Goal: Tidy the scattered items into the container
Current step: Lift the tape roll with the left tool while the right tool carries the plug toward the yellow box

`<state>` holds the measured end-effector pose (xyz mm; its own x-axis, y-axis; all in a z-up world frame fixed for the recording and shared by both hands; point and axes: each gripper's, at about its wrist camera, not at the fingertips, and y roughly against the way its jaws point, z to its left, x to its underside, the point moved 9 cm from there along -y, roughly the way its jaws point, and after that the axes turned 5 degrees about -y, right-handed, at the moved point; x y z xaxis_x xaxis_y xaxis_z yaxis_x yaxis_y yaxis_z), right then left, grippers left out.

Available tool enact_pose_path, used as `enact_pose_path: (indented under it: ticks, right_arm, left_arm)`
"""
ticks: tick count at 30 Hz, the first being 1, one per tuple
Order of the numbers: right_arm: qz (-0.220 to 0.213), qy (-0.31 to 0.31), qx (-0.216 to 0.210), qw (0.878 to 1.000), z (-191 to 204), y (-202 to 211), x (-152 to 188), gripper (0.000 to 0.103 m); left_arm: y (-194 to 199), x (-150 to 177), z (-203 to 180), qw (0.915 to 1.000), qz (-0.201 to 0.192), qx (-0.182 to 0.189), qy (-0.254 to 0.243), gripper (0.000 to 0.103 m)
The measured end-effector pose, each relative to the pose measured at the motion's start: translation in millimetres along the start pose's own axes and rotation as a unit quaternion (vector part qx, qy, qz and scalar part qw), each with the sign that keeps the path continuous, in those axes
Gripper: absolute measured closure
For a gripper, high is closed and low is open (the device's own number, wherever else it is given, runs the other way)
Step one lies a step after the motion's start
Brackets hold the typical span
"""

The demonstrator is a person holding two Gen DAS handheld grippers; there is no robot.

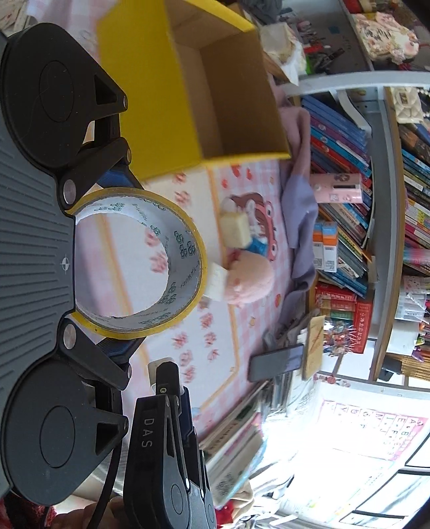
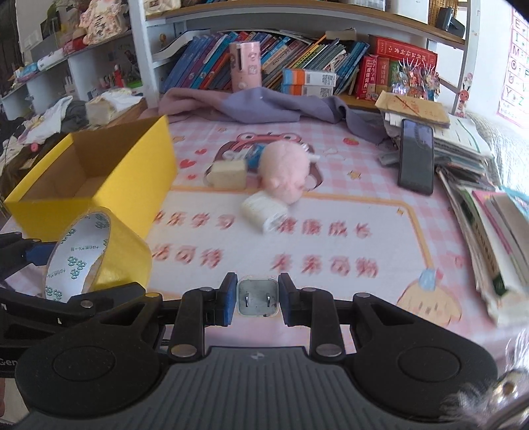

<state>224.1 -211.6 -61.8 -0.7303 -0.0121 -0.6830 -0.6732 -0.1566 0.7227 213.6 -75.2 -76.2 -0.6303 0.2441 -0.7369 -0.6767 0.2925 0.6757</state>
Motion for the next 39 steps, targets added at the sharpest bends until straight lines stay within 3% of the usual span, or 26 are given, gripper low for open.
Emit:
enact_pose_path:
  ticks: [11, 39]
  right_arm:
    - [0.008, 0.001, -0.019, 1.0, 89, 46, 67, 0.078]
    - [-0.007, 0.077, -0.094, 0.993, 204, 69, 76, 0.078]
  left_arm:
    - [69, 63, 44, 0.9996, 0.024, 0.0, 0.013, 0.02]
    - [156, 110, 125, 0.9931, -0.016, -0.089, 0.075, 0.02]
